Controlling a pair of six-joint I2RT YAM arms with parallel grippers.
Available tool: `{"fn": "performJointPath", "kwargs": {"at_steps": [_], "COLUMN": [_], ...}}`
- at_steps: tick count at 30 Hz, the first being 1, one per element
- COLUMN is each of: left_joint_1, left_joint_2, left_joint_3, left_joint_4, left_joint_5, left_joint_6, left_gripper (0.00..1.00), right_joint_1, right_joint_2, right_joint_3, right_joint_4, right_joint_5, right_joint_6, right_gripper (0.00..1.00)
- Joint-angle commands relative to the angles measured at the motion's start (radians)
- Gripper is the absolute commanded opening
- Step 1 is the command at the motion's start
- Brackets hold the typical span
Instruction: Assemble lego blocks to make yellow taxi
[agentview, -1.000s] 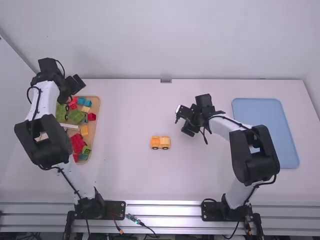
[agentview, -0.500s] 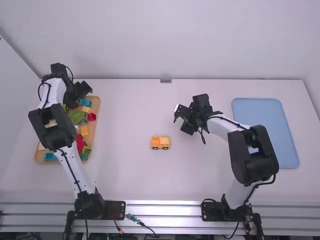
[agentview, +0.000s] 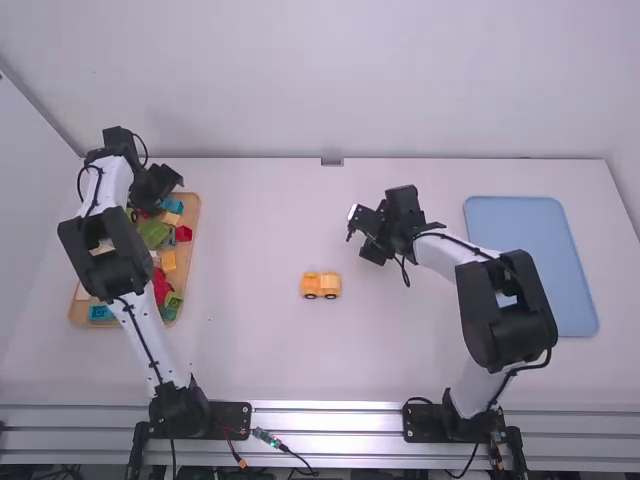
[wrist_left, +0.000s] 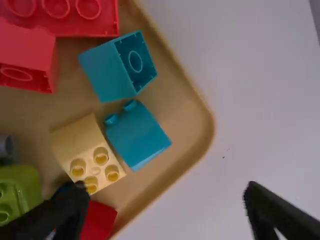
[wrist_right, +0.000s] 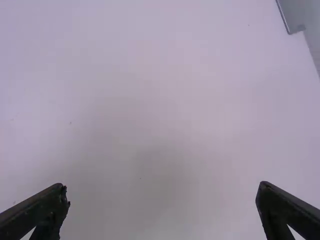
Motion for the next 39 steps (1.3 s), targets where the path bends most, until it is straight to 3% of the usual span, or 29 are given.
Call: {"fn": "performJointPath", "kwargs": {"at_steps": [1,11,21,30,39], "left_joint_1": [-0.01,-0.006,-0.009,-0.01,-0.045], "left_joint_2": [0.002,0.002,0.002,0.002,0.002], "left_joint_3": [0.018,-0.031,-0.098,-0.097,-0.08], "left_joint_4": [-0.008,0.003,0.043,0.004,-0.004], "left_joint_5": [0.01,-0.008,-0.014,-0.113,-0.143], "left_joint_6": [0.0,-0.003,-0.008,-0.075,-0.088], "left_gripper": [0.67,0.72,0.64,0.73,0.72], "right_joint_1": [0.001,0.001,0.001,0.001,0.001], "right_joint_2": [-0.018,-0.018,-0.018,-0.018,-0.018], "right_joint_3": [-0.005,-0.005,-0.005,-0.005,-0.005], "right_joint_4": [-0.003,-0.003,-0.003,-0.003,-0.003], "right_joint_5": [-0.005,-0.005,-0.005,-0.005,-0.005], "right_joint_6": [0.01,0.01,0.01,0.01,0.01], "right_gripper": [0.99,0.99,0.99,0.99,0.99]}}
